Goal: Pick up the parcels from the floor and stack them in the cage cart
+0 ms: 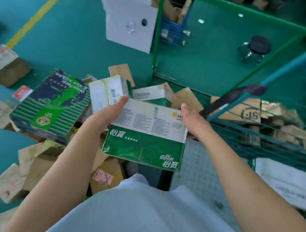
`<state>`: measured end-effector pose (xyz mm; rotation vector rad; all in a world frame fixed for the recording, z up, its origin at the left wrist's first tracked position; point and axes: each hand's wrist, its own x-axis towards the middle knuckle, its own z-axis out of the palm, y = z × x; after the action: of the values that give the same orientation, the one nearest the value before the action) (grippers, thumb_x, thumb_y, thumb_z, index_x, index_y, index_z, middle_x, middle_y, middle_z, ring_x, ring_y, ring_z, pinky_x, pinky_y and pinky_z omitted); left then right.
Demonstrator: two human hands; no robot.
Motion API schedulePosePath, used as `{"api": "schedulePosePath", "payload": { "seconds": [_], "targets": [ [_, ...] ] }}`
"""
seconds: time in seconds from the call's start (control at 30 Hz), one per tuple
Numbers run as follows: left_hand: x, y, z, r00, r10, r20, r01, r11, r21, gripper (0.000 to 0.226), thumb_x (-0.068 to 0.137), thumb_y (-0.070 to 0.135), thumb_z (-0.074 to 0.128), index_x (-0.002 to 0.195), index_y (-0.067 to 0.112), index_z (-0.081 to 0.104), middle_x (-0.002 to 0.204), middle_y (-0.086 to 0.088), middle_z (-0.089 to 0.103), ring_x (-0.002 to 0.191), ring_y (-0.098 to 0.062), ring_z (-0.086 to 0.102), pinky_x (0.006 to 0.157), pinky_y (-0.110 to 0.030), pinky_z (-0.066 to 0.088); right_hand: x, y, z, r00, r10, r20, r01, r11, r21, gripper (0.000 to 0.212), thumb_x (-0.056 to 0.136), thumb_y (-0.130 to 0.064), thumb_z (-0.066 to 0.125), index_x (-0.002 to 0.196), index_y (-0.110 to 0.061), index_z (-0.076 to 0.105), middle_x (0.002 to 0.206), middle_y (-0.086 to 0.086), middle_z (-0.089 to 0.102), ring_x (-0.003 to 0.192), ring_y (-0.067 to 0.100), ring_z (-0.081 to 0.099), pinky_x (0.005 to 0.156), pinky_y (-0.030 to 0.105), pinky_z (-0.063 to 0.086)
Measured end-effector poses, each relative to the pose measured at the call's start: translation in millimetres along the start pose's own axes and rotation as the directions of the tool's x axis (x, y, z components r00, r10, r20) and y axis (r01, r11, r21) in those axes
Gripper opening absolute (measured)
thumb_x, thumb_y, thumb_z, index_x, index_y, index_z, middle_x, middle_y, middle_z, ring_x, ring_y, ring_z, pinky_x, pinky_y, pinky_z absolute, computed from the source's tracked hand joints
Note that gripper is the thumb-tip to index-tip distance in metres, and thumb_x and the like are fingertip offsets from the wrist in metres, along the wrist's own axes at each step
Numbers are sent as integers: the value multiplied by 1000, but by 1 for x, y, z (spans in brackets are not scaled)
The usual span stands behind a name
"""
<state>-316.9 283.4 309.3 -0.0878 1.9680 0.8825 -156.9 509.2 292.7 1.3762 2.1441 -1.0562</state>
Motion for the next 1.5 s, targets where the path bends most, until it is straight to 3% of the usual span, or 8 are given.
{"api": "schedulePosePath", "payload": {
  "seconds": [0.13, 0.27, 0.4, 0.53, 0.67, 0.87, 1.17, 1.5],
  "targets": [
    [-9, 12, 83, 997, -40, 67, 30, 990, 136, 126, 45, 109, 47, 138, 25, 55, 148, -4, 56, 135, -31, 52, 119, -52, 28, -19, 101, -32, 989, 141, 46, -145, 981, 132, 90, 99, -75, 16, 162, -12, 19, 161, 11, 37, 116, 32, 59, 62, 33, 57],
    [-42, 26, 182, 968, 11, 249, -77, 963, 258, 67, 91, 82, 39, 108, 23, 66, 120, -6, 71, 96, -18, 68, 87, -34, 48, -53, 207, -58, 962, 258, 88, -273, 918, 289, 86, 101, -73, 18, 162, -13, 19, 156, 9, 41, 99, 24, 59, 65, 34, 58],
    [-63, 26, 275, 929, -21, 370, -139, 905, 401, 74, 89, 86, 35, 108, 25, 71, 115, -3, 75, 110, -26, 67, 111, -47, 41, -92, 307, -71, 922, 375, 96, -376, 808, 454, 81, 101, -72, 20, 153, -12, 33, 131, 11, 55, 105, 26, 59, 72, 38, 62],
    [-83, 24, 353, 888, -91, 451, -186, 826, 532, 78, 85, 90, 35, 114, 28, 70, 119, -1, 73, 117, -26, 64, 114, -51, 39, -132, 386, -64, 891, 438, 120, -418, 688, 593, 69, 103, -68, 21, 129, -15, 56, 125, 10, 59, 108, 24, 59, 72, 36, 58],
    [-95, 25, 426, 804, -160, 573, -276, 752, 598, 90, 77, 97, 36, 119, 26, 72, 113, -1, 78, 113, -26, 70, 113, -50, 42, -169, 448, -55, 841, 512, 173, -461, 512, 725, 68, 105, -65, 21, 132, -14, 56, 123, 9, 50, 110, 27, 53, 81, 39, 54],
    [-101, 31, 517, 735, -246, 632, -367, 639, 676, 90, 76, 96, 39, 119, 24, 73, 113, -5, 78, 113, -27, 70, 112, -50, 44, -202, 506, -39, 741, 616, 266, -514, 265, 816, 70, 102, -70, 20, 125, -13, 53, 78, 1, 37, 67, 17, 41, 65, 32, 50],
    [-85, 38, 644, 662, -382, 645, -464, 467, 753, 54, 92, 76, 49, 118, 32, 69, 104, 4, 78, 110, -20, 66, 104, -43, 49, -208, 546, -8, 588, 669, 454, -394, -253, 883, 68, 103, -68, 29, 123, -9, 57, 71, 8, 56, 51, 15, 50, 61, 33, 57],
    [-36, 20, 758, 642, -477, 600, -588, 195, 785, 33, 97, 59, 60, 115, 31, 65, 119, 7, 71, 112, -14, 62, 103, -36, 49, -156, 602, 27, 471, 750, 465, -118, -469, 875, 37, 106, -53, 46, 122, -19, 47, 90, 15, 66, 68, 21, 62, 65, 33, 63]
  ]
}}
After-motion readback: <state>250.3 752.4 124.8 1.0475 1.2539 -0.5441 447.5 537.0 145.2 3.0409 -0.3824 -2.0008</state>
